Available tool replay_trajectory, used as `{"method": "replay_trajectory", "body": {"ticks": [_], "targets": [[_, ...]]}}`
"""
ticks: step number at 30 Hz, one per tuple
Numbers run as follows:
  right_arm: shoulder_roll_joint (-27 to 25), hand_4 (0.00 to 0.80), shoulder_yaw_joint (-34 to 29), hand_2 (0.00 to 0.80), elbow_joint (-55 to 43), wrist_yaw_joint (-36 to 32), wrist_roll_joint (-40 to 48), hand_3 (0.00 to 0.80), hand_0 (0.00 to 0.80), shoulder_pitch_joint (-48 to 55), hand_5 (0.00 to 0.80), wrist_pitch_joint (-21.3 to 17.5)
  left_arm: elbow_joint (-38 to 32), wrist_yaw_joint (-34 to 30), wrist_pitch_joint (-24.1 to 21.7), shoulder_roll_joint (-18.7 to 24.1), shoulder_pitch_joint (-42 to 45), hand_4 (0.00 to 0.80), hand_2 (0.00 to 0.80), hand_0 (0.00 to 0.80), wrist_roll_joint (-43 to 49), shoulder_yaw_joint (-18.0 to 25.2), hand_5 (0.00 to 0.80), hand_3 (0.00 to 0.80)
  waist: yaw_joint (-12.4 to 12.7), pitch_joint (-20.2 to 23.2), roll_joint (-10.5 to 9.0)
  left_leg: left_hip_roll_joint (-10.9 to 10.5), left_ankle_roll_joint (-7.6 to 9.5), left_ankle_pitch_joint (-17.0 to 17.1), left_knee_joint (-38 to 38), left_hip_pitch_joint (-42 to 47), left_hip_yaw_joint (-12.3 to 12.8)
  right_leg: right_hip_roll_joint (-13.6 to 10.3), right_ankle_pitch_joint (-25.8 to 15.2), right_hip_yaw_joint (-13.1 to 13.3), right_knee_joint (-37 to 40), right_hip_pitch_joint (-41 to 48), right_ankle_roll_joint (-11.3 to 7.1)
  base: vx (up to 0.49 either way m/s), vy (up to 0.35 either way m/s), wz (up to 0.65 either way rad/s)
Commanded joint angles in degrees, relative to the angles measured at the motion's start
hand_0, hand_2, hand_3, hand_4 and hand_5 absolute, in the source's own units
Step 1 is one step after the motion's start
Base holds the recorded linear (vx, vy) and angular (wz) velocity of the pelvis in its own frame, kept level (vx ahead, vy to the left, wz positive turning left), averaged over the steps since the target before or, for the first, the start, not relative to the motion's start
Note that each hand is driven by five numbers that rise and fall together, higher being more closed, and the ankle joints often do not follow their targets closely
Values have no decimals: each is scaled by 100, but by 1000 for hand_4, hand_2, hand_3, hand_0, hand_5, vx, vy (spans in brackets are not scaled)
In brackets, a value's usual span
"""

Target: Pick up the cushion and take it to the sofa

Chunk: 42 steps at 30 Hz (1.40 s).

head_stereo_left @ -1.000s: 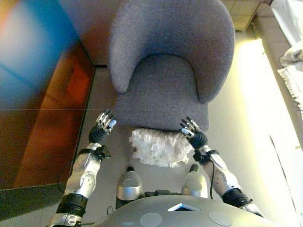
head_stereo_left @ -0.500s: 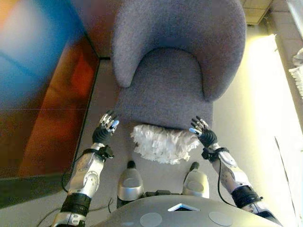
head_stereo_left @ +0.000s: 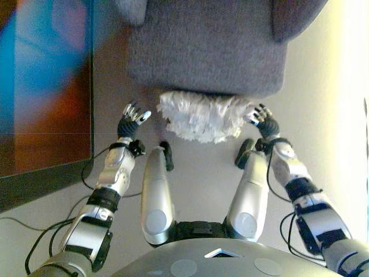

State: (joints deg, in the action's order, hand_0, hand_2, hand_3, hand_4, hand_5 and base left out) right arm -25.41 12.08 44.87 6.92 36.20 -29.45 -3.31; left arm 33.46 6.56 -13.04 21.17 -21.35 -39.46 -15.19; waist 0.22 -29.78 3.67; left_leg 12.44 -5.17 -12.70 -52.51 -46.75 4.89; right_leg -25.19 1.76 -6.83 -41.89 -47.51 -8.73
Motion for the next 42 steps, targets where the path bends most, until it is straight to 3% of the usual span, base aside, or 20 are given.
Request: {"method": "replay_trajectory", "body": {"ticks": [1, 7, 20, 29, 37, 42], "targets": [[-250, 0, -193, 0, 86, 271, 92, 0, 0, -354, 0, -84, 56, 217, -370, 34, -201, 0, 0, 0, 229, -41, 0, 0, -31, 2, 85, 153, -244, -289, 224, 1, -135, -117, 120, 630, -471, -208, -294, -111, 74, -18], [-531, 0, -330, 0, 375, 274, 253, 0, 0, -620, 0, 24, 284, 274, -295, 166, -640, 0, 0, 0, 120, -15, 0, 0, -85, -2, 89, 252, -190, -389, -369, -886, -182, 19, 184, 791, -970, -1046, -280, -83, 34, -13], [-902, 0, 151, 0, 1179, -909, 444, 0, 0, -1800, 0, 164, 1017, 100, 309, 692, -1672, 0, 0, 0, -311, -103, 0, 0, -155, -2, 99, 282, -76, -551, -1467, -2423, -397, 179, 435, 1112, -1942, -2548, -210, -23, -9, -10], [-955, 0, 562, 0, 1158, -1957, 310, 0, 0, -2280, 0, 92, 1284, -5, 570, 995, -2241, 0, 0, 0, -612, -124, 0, 0, -177, -2, 87, 300, -108, -566, -1756, -2943, -476, 143, 575, 1194, -2278, -3107, -170, 2, -22, 5], [-880, 0, 885, 0, 1218, -2085, 166, 0, 0, -2689, 0, 52, 1709, 633, 552, 1072, -2633, 0, 0, 0, -604, 8, 0, 0, -166, -2, 46, 325, -175, -533, -1805, -3146, -517, 126, 597, 1198, -2347, -3332, -155, 8, -11, 2], [-877, 0, 1062, 0, 1235, -2068, 54, 0, 0, -2958, 0, 136, 1841, 337, 592, 1069, -2724, 0, 0, 0, -400, -54, 0, 0, -130, -2, 36, 309, -199, -509, -1750, -3188, -508, 107, 575, 1156, -2305, -3381, -153, 0, 0, 0]]}}
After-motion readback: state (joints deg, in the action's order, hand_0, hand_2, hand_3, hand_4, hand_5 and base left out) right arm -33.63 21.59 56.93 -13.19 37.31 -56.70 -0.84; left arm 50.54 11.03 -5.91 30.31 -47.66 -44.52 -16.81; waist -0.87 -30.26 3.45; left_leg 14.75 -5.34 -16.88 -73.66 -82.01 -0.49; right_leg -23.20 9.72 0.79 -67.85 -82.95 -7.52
